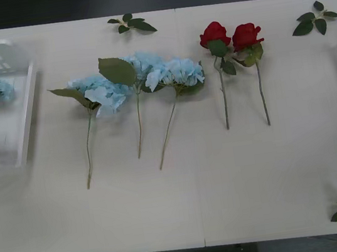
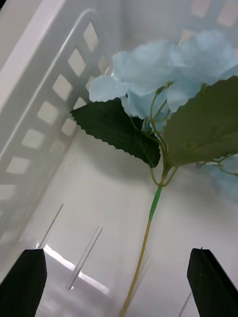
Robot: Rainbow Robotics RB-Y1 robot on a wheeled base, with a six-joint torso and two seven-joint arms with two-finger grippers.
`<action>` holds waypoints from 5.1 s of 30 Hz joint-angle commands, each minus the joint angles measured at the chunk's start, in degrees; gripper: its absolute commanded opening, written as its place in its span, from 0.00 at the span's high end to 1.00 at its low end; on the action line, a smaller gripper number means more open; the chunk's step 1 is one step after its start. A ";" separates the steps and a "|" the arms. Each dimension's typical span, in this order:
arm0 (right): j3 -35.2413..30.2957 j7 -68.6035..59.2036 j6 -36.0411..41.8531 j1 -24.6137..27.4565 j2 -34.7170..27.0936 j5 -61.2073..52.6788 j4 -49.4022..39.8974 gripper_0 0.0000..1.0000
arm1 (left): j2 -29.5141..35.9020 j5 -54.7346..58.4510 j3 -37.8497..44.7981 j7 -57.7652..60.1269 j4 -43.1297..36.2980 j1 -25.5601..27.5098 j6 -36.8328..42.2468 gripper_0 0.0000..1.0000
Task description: Put the red flowers into the right box and the blue flowers into the left box
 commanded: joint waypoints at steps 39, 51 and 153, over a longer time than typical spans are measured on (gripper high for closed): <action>-9.39 -36.56 25.91 -0.43 18.94 -2.35 -32.12 0.25 | -5.82 8.93 -9.99 -9.99 -36.83 -6.54 24.13 0.18; -9.39 -45.34 21.78 -0.34 31.69 16.37 -30.89 0.25 | -14.96 1.54 -11.04 -9.11 -29.44 -6.54 19.73 0.18; -9.56 8.00 7.10 5.99 -5.05 -8.59 -12.79 0.00 | -5.91 8.75 -2.17 -14.83 -30.76 -2.05 28.61 1.00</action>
